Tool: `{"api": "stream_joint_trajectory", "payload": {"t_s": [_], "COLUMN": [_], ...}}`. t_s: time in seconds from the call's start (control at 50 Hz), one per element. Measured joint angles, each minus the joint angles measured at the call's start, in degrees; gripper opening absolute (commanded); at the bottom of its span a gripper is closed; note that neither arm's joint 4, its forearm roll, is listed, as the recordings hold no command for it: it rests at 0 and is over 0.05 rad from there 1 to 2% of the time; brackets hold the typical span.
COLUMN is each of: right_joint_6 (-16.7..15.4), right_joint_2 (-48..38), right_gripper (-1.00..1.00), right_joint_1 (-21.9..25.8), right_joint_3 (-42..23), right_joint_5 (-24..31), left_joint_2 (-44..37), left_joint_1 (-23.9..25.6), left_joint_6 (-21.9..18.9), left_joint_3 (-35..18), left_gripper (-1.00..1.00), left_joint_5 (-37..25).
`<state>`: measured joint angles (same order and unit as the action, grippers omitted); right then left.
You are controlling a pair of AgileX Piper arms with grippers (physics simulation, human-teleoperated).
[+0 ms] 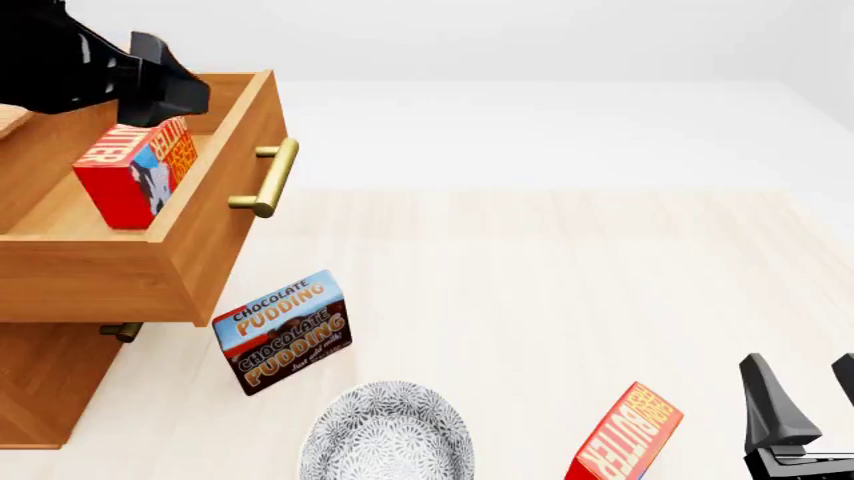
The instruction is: Put the butter at the front in the top drawer of the cabinet and close it.
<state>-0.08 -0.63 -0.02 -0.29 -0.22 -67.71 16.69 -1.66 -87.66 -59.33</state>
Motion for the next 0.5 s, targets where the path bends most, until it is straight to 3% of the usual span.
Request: {"api": "stream_joint_trajectory", "payload": {"t_s": [0.5], "right_joint_6": [0.0], "right_joint_2": [0.0], "right_gripper": [1.0], "right_joint_1": [0.0], "right_joint_3": [0.0], "right_joint_5": [0.0], "left_joint_2": [-9.12], "left_joint_1": [7.7], "left_joint_6": [2.17], "left_joint_3": [-3.46], "left_gripper": [1.0], "left_joint_5": [5.38]}}
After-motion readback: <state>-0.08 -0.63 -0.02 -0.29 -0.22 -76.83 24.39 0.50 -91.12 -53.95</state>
